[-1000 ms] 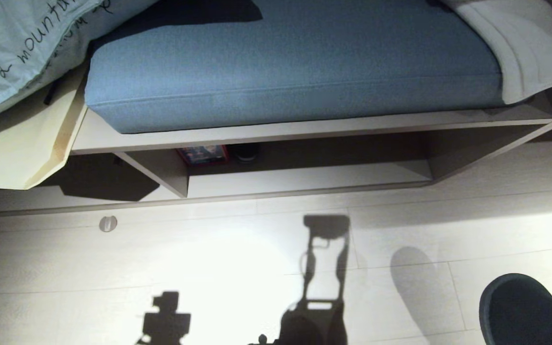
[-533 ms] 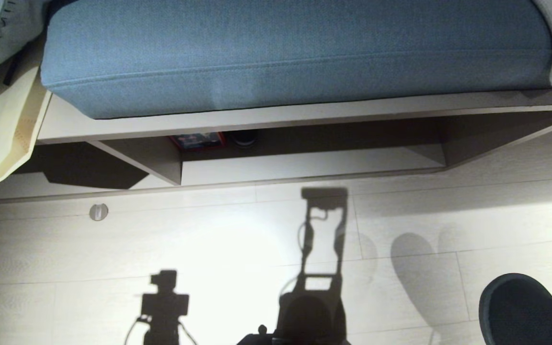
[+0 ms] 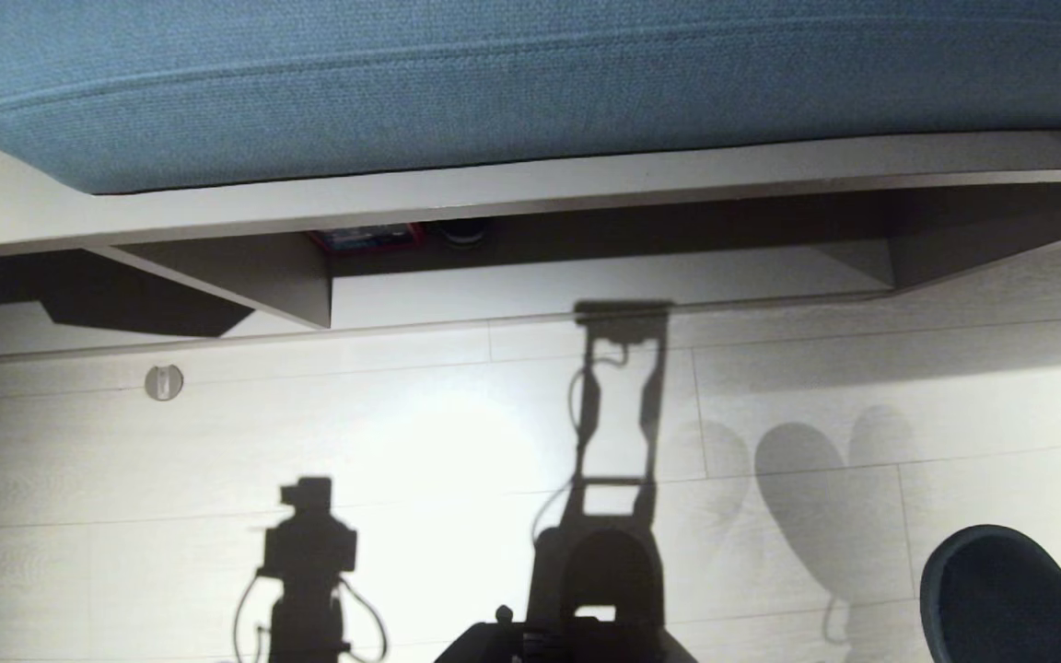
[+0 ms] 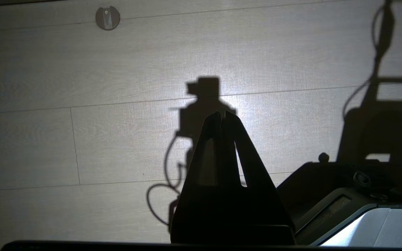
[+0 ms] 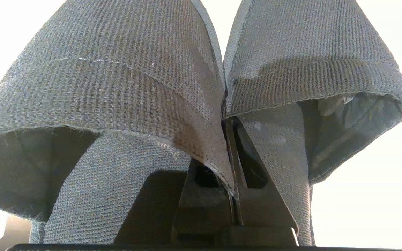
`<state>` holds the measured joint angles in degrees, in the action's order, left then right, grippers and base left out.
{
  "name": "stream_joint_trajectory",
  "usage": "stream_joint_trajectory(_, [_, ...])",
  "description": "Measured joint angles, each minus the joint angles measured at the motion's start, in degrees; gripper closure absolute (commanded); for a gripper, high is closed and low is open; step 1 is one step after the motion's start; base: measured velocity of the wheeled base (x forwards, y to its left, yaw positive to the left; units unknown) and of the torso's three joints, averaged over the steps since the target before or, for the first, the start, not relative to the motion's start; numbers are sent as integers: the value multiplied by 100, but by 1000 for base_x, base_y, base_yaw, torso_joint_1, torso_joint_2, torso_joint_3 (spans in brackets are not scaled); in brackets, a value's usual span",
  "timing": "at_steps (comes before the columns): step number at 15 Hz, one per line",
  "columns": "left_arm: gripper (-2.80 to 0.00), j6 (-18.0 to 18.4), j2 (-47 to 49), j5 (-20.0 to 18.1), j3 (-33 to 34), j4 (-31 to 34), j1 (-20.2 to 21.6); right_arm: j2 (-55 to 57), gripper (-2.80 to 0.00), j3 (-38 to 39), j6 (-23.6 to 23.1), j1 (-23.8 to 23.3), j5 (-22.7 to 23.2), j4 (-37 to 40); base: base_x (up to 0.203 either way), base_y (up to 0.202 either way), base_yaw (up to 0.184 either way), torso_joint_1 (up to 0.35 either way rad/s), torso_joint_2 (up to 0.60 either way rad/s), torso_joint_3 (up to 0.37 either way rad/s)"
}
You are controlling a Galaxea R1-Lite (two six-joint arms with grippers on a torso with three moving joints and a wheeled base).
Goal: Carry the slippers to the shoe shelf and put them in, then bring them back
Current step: Place the slippers into the shoe cabinet
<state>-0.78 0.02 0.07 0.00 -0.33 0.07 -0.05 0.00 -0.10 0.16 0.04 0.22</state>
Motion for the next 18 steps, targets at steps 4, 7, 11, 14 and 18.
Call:
stream_joint_trajectory(4, [0, 4, 0, 2, 0, 0, 0, 0, 0, 0, 2, 0, -4, 2, 0, 0, 0, 5, 5, -195])
stream_joint_trajectory(7, [0, 1, 0, 0, 0, -2, 0, 0, 0, 0, 5, 0, -4, 2, 0, 0, 0, 4, 4, -204])
stream_joint_trajectory(11, [0, 1, 0, 1, 0, 0, 0, 0, 0, 0, 2, 0, -4, 0, 0, 0, 0, 0, 4, -199])
stream_joint_trajectory(14, [0, 1, 0, 0, 0, -2, 0, 0, 0, 0, 2, 0, -4, 5, 0, 0, 0, 0, 5, -197])
stream_joint_trajectory(18, [0, 1, 0, -2, 0, -2, 0, 2, 0, 0, 5, 0, -4, 5, 0, 0, 0, 3, 1, -196])
